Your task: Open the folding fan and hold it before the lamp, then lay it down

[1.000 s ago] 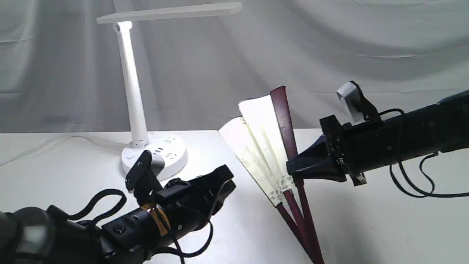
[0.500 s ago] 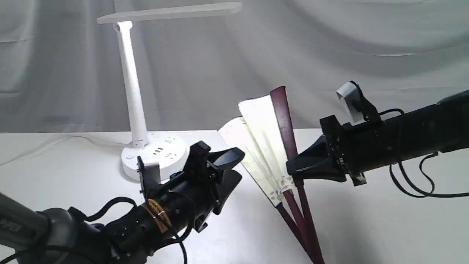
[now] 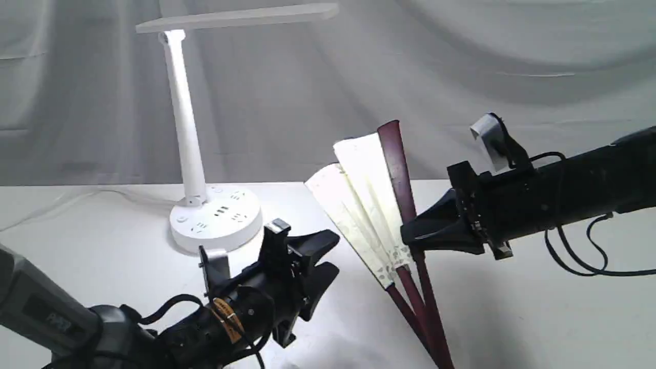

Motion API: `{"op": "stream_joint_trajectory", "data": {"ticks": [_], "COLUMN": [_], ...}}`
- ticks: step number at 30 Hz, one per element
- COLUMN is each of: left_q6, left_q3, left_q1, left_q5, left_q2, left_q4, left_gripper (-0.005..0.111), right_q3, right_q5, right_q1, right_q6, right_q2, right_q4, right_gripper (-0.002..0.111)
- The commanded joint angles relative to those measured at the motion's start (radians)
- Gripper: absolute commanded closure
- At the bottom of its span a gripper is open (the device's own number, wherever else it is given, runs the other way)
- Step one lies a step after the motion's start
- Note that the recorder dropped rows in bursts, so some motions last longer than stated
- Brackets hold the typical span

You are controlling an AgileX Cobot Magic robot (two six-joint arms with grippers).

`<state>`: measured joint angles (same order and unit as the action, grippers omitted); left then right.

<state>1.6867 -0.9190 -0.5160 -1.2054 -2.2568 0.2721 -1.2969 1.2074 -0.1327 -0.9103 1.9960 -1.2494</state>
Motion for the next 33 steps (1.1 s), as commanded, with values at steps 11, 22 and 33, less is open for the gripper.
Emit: {"op": "stream_joint_trajectory", "data": {"ticks": [11, 22, 33], "left_q6": [0.011, 0.063, 0.059], "left_q3": [-0.163, -0.210, -0.210], "left_q1": [0.000, 0.000, 0.007], "left_q5": [-0.016, -0.016, -0.016], "left_q2": [-0.046, -0.086, -0.086], "left_q4": [0.016, 0.098, 0.100], "left_gripper": [0.057, 0.062, 0.099], "right_q3": [0.003, 0.003, 0.003], "right_q5": [0.014, 0.014, 0.014], "right_q1": [-0.006, -0.006, -0.006], "right_q6": [-0.006, -0.008, -0.008], "right_q2": [-0.015, -0.015, -0.015], "right_q4": [-0.018, -0.018, -0.018], "right_gripper": [0.108, 0.108, 0.108]}}
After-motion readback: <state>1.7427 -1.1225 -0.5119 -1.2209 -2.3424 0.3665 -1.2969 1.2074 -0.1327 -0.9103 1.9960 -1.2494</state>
